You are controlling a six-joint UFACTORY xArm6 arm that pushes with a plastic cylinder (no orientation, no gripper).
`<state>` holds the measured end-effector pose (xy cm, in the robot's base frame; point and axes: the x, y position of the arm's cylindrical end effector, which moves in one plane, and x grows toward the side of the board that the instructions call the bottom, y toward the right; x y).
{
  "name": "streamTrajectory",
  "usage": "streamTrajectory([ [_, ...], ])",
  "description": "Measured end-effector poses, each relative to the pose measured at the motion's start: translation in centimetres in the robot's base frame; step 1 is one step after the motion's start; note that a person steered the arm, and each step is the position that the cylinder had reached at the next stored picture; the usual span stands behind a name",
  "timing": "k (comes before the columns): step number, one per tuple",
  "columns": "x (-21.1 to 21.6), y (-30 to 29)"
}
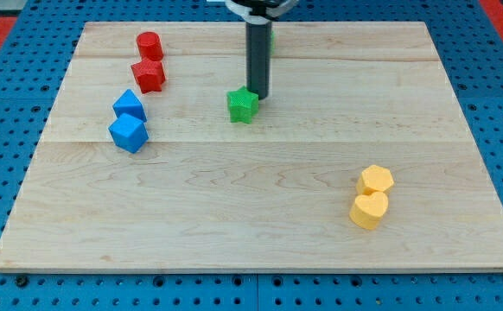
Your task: Push the green star top left of the heart
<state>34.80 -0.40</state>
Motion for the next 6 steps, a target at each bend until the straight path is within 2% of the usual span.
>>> streamTrajectory([
  [1,-1.4,-1.3],
  [2,1.1,-3.6],
  [4,6.3,-3.2],
  [6,11.6,5.9],
])
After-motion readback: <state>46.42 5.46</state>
